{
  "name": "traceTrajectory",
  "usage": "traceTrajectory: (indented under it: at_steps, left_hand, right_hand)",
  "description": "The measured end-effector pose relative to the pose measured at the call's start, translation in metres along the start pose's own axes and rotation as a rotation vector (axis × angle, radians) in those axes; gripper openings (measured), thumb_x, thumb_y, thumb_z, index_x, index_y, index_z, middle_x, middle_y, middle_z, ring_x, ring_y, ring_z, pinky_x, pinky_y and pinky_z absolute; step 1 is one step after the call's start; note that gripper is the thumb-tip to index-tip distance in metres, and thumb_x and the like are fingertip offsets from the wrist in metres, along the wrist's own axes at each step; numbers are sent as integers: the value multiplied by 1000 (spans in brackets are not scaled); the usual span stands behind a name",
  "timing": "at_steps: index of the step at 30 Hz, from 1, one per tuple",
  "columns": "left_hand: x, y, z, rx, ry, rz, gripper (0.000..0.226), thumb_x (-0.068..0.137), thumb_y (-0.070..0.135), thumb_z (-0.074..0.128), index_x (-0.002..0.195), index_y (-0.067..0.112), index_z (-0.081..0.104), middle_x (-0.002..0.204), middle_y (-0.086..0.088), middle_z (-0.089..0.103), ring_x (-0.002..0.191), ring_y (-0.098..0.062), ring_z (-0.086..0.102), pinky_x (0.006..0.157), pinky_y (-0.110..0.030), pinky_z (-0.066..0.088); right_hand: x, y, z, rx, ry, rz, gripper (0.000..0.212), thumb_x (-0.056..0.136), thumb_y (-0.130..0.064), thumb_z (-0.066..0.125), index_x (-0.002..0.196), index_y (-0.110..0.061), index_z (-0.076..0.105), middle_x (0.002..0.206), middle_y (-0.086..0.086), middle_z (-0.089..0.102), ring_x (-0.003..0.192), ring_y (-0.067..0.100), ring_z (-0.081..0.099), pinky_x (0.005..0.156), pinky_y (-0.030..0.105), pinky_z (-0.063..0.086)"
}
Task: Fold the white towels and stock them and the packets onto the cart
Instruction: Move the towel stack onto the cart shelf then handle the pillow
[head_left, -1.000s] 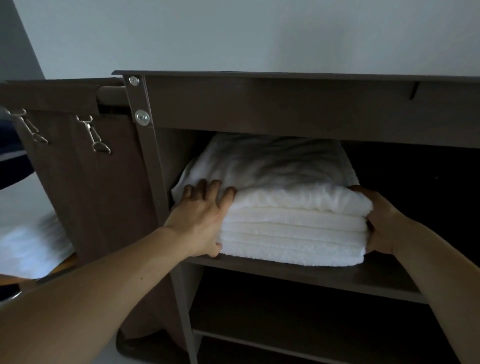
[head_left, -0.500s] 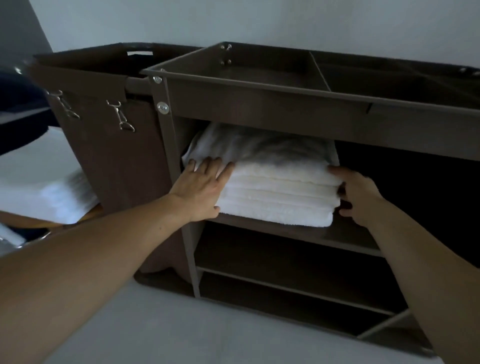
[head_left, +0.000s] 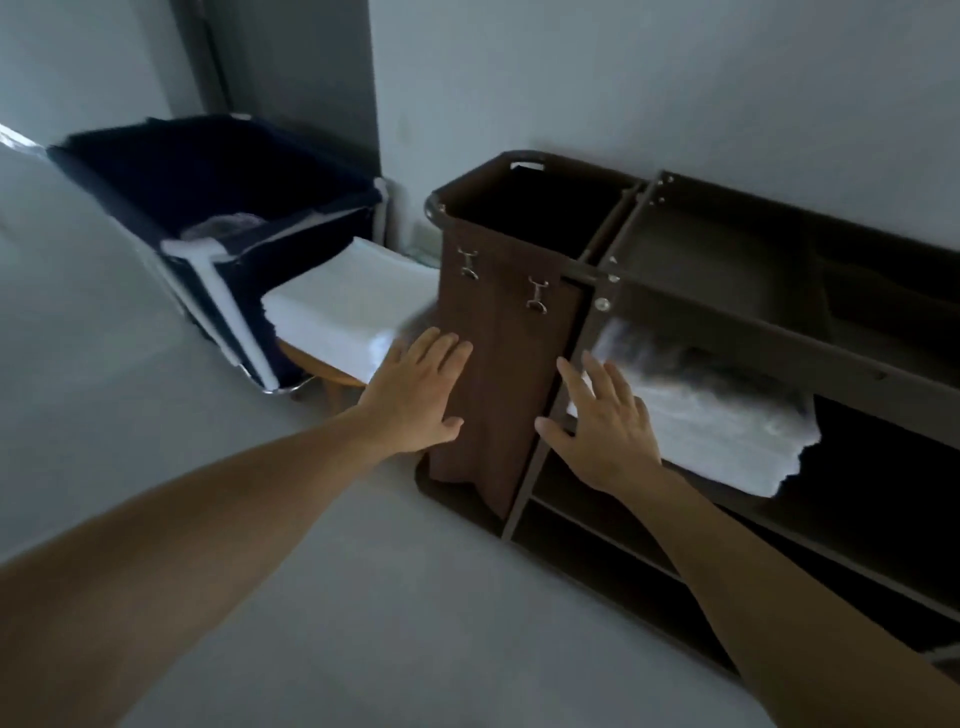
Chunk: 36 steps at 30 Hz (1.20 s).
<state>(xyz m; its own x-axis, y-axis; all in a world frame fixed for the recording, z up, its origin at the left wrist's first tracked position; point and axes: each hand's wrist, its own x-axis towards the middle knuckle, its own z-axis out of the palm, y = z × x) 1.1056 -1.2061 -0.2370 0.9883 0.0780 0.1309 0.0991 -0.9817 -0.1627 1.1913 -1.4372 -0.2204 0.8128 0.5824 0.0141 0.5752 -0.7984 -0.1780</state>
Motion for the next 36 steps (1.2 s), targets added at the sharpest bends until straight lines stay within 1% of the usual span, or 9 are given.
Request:
traceTrajectory:
  at_steps: [5, 10, 13, 16, 20, 23, 26, 32, 36]
  left_hand:
    - [-52, -87, -22, -28, 7, -182, 94, 84, 58, 58, 153, 14, 12, 160, -9, 17, 149, -31, 12, 115, -51, 24]
    - [-75, -145, -25, -40, -15, -281, 94, 84, 58, 57, 154, 15, 10, 161, -7, 15, 149, -30, 11, 117, -51, 22]
    - [-75, -177, -19, -34, -33, -335, 95, 83, 59, 59, 153, 16, 11, 160, -7, 15, 149, -29, 11, 117, -50, 22]
    - [-60, -211, -13, -11, -47, -360, 95, 82, 60, 58, 152, 17, 12, 160, -6, 17, 148, -28, 13, 116, -51, 24]
    - [-28, -259, -5, 17, -48, -387, 95, 79, 62, 59, 151, 18, 17, 158, -5, 23, 146, -28, 19, 113, -50, 30]
    - [-3, -289, 1, 23, -87, -398, 96, 78, 63, 60, 151, 18, 17, 158, -5, 22, 146, -28, 20, 113, -51, 30]
    - [20, -318, 6, 12, -73, -426, 95, 79, 63, 61, 152, 18, 20, 157, -4, 25, 145, -27, 22, 113, -50, 31]
    - [66, -383, 22, -4, -66, -418, 91, 83, 61, 59, 152, 18, 20, 158, -5, 23, 145, -29, 21, 115, -50, 28]
    - [96, -440, 44, -3, -73, -371, 90, 84, 60, 59, 153, 17, 19, 158, -6, 23, 145, -29, 20, 116, -50, 27]
  right_hand:
    - [23, -101, 0, -7, -67, -110, 78, 95, -62, 44, 158, -34, 7, 167, 0, -1, 154, 26, -3, 120, 55, 21]
    - [63, -165, 5, -17, -146, -163, 78, 96, -63, 42, 158, -33, 6, 167, 0, -3, 154, 27, -5, 119, 55, 21]
    - [90, -198, 12, 0, -180, -204, 77, 96, -62, 42, 158, -32, 8, 167, 2, -1, 153, 28, -4, 118, 55, 22]
    - [126, -226, 21, 1, -202, -238, 76, 96, -63, 42, 157, -32, 9, 166, 1, -1, 153, 30, -2, 118, 57, 22]
    - [187, -255, 30, 5, -204, -255, 77, 95, -64, 41, 157, -32, 7, 166, 2, -3, 153, 32, -4, 119, 59, 20]
    - [231, -274, 30, 1, -219, -259, 78, 95, -65, 40, 157, -32, 7, 167, 1, -3, 153, 31, -5, 119, 60, 18]
    - [273, -292, 27, 0, -230, -265, 79, 95, -65, 40, 157, -31, 6, 167, 1, -5, 153, 31, -5, 119, 60, 16]
    - [351, -334, 31, -26, -212, -263, 78, 97, -62, 42, 158, -30, 6, 167, 2, -5, 153, 30, -5, 120, 58, 19]
    - [402, -372, 46, -35, -214, -242, 78, 96, -63, 41, 158, -31, 6, 167, 2, -7, 154, 30, -5, 119, 58, 20]
